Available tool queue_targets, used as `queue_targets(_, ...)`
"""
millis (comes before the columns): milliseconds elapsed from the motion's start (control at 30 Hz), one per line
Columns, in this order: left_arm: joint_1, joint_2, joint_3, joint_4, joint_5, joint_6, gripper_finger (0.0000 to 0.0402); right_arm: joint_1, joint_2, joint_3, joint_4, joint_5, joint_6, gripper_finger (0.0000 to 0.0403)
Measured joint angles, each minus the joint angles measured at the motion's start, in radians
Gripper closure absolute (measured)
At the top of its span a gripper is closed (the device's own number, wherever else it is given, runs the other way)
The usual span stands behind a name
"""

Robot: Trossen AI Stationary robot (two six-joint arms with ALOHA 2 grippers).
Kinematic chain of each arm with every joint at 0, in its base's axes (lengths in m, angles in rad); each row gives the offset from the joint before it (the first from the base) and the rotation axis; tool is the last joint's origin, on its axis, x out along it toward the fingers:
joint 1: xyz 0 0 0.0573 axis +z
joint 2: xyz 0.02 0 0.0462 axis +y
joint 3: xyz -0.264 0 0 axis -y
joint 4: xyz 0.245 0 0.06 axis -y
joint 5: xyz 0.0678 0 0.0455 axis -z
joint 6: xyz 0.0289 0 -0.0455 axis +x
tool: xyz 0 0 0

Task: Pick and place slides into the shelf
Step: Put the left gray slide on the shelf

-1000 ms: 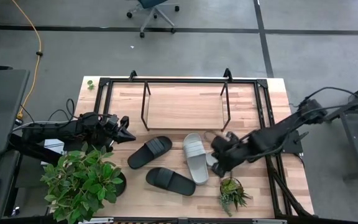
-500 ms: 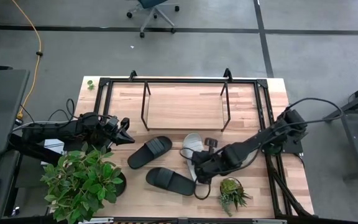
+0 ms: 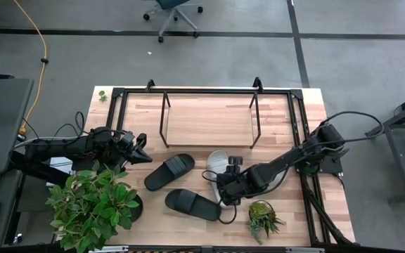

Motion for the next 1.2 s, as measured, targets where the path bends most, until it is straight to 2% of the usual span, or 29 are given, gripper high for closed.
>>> queue_targets(500,0.0,0.0,0.0,0.0,0.013,0.0,0.0401,-0.065,0.0,-0.12,0.165,0.015,-0.072,0.0229)
queue_targets(767,0.0,0.0,0.0,0.001,0.015,0.0,0.0401,-0.066,0.0,-0.122,0.198,-0.069,-0.129,0.0235)
queue_targets(1000,0.0,0.0,0.0,0.001,0.02,0.008,0.0401,-0.063,0.058,-0.122,0.22,-0.074,-0.157,0.0242)
queue_targets(1100,0.0,0.0,0.0,0.001,0.034,0.007,0.0401,-0.065,0.09,-0.105,0.205,-0.041,-0.166,0.0242)
queue_targets(1200,0.0,0.0,0.0,0.002,0.051,0.0,0.0401,-0.066,0.106,-0.073,0.185,0.056,-0.181,0.0242)
